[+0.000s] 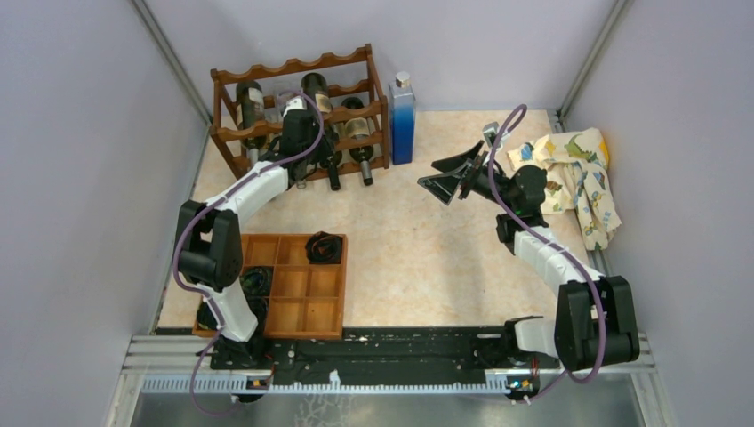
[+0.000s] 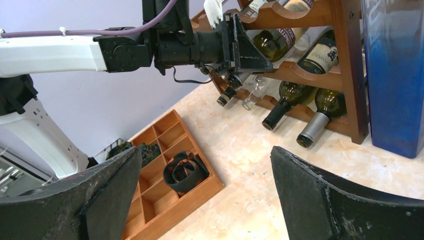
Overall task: Put the wine bottle on the wine rack
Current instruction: Place the wine bottle in the wine rack.
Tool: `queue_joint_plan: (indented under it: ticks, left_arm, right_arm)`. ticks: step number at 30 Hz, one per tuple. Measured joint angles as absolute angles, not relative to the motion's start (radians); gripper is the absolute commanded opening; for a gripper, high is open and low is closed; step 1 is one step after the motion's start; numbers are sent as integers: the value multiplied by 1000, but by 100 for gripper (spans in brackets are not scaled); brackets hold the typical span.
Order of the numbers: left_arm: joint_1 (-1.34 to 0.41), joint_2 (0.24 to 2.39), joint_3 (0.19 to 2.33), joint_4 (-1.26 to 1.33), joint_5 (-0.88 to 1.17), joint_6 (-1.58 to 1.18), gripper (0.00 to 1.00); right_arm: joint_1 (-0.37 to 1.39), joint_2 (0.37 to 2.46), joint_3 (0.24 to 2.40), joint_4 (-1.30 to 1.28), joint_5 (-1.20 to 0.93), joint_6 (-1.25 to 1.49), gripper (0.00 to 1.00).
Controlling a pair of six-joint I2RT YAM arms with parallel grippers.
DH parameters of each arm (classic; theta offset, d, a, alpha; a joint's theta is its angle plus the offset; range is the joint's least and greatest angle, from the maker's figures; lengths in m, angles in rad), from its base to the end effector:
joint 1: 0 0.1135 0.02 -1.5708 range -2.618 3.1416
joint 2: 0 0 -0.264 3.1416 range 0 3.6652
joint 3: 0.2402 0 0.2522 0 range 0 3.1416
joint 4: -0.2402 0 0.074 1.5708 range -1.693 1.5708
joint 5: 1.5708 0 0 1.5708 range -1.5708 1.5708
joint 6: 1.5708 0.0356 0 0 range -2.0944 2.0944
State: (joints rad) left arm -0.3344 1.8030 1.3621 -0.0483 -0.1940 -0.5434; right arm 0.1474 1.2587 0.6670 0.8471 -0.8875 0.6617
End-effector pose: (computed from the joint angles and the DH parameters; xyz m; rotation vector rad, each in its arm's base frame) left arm 0.4028 -0.1327 0.2689 -0.3353 2.0405 -0.3450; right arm 0.2621 0.0668 0.3023 -0.4447 1.4661 1.2350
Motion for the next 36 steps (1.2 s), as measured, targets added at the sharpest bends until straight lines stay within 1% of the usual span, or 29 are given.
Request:
queue_joint_plan:
  ticks: [5, 10, 16, 21, 24, 30, 33, 36]
  left_arm:
    - [-334, 1805, 1363, -46, -196, -548, 7]
    - [-334, 1805, 1362, -37, -198, -548, 16]
    - [-333, 1812, 1362, -11, -202, -541, 19]
    - [-333, 1814, 1362, -6, -202, -541, 26]
    - [-333, 1814, 1362, -6, -202, -541, 26]
    - [-333, 1814, 1362, -5, -201, -542, 31]
    - [-333, 1814, 1356, 6, -198, -546, 35]
    - [-333, 1814, 1348, 20, -194, -550, 36]
  right_arm:
    - [147, 1256, 667, 847, -888, 662, 98]
    - [147, 1256, 667, 847, -888, 662, 98]
    - [147, 1256, 667, 847, -888, 662, 98]
    - [147, 1256, 667, 847, -888, 662, 98]
    - [147, 1256, 667, 847, -888, 662, 98]
    - [147, 1256, 667, 848, -888, 662, 98]
    - [147, 1256, 667, 848, -888, 661, 98]
    - [147, 1254, 663, 848, -888, 661, 98]
